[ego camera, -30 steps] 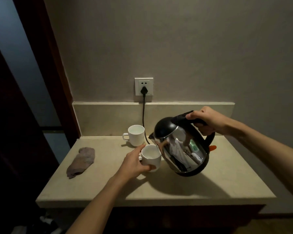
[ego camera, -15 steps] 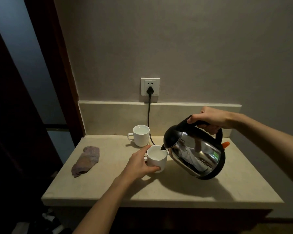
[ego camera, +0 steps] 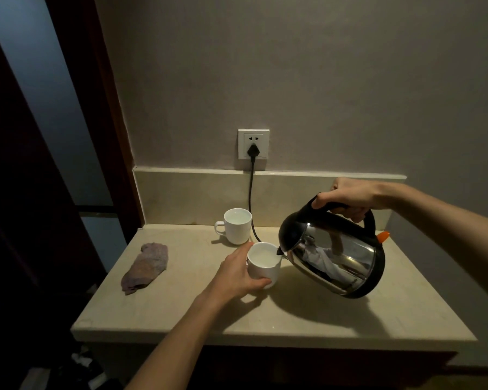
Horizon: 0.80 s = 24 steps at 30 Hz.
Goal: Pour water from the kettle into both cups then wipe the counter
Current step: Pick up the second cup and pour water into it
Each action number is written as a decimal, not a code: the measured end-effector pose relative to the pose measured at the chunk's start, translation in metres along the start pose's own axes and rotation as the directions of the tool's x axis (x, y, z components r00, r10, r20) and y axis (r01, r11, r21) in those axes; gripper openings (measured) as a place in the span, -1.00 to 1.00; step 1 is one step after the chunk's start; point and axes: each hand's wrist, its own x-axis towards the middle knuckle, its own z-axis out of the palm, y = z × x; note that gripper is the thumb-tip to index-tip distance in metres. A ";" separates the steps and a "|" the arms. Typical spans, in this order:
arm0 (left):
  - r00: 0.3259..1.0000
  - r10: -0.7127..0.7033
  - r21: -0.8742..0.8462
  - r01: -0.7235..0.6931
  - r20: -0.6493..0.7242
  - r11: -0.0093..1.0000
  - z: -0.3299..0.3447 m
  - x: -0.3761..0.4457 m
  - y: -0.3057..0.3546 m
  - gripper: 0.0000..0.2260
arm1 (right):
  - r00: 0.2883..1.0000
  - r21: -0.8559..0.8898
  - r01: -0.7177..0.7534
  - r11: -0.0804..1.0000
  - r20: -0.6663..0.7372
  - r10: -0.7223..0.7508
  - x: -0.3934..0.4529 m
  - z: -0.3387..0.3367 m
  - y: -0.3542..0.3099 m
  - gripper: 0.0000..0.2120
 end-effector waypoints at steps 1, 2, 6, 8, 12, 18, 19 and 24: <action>1.000 -0.006 0.000 0.006 0.001 1.000 0.001 0.000 0.001 -0.28 | 1.000 -0.008 -0.006 1.000 0.009 0.006 0.000 0.000 -0.002 -0.57; 1.000 -0.010 -0.004 0.010 0.000 1.000 0.003 0.001 0.002 -0.29 | 1.000 -0.017 -0.011 1.000 0.016 0.011 0.000 0.000 -0.004 -0.57; 0.997 -0.048 -0.011 0.047 -0.053 0.999 0.008 0.004 0.008 -0.32 | 0.999 -0.048 -0.018 0.999 0.035 0.020 0.001 -0.001 -0.014 -0.58; 0.996 -0.058 -0.020 0.056 -0.075 0.998 0.009 0.004 0.010 -0.30 | 0.999 -0.068 -0.020 0.997 0.045 0.023 0.002 -0.002 -0.018 -0.58; 0.995 -0.054 -0.007 0.054 -0.089 0.999 0.010 0.002 0.010 -0.30 | 0.998 -0.101 -0.032 0.994 0.046 0.037 0.005 -0.003 -0.025 -0.56; 0.992 -0.028 0.001 0.028 -0.121 1.000 0.010 -0.004 0.010 -0.33 | 0.996 -0.172 -0.057 0.983 0.062 0.068 0.007 -0.003 -0.036 -0.61; 0.993 -0.029 -0.002 0.029 -0.118 1.000 0.010 -0.004 0.011 -0.33 | 0.995 -0.181 -0.062 0.981 0.062 0.074 0.007 -0.003 -0.037 -0.61; 0.993 -0.023 0.004 0.023 -0.116 1.000 0.008 -0.006 0.013 -0.32 | 0.994 -0.216 -0.074 0.974 0.059 0.088 0.009 -0.002 -0.043 -0.61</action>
